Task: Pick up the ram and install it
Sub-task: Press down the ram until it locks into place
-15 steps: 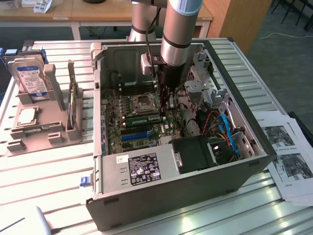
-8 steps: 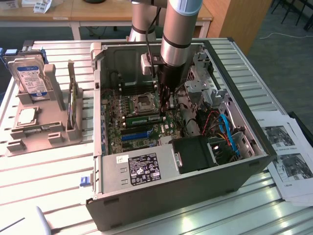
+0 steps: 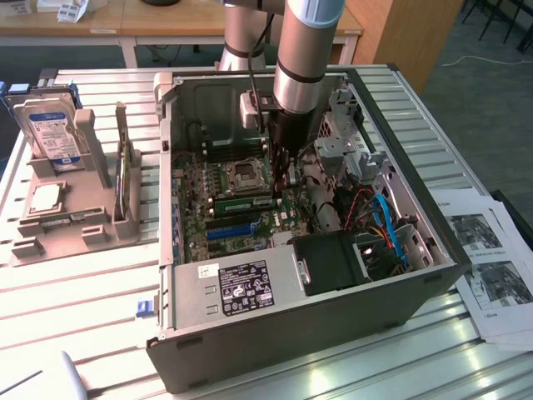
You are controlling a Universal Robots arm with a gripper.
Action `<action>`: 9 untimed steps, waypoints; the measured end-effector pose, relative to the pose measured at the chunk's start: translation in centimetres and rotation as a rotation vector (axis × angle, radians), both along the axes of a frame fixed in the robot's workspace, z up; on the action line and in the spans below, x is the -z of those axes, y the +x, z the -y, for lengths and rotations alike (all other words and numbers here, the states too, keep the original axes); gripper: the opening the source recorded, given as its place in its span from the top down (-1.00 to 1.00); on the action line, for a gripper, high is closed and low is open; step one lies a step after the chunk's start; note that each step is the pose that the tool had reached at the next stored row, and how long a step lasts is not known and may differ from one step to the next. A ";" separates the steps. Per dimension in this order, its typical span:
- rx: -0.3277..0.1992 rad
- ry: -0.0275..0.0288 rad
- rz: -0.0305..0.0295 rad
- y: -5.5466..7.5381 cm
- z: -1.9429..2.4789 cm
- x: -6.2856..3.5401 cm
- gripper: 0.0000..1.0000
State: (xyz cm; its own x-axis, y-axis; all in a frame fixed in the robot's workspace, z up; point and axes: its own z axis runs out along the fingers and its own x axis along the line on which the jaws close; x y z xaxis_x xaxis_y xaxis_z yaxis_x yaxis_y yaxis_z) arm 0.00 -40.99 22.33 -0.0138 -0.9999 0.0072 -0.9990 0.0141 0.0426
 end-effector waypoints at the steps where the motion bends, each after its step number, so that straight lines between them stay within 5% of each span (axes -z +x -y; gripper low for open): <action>1: 0.000 0.0001 0.0001 0.0 0.00 0.00 0.80; 9: 0.000 0.0003 0.0002 0.0 0.00 0.06 0.80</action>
State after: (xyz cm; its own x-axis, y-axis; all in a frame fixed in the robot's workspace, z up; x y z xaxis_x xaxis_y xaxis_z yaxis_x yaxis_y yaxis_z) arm 0.00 -40.99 22.27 -0.0138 -0.9999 0.0068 -0.9990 0.0141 0.0424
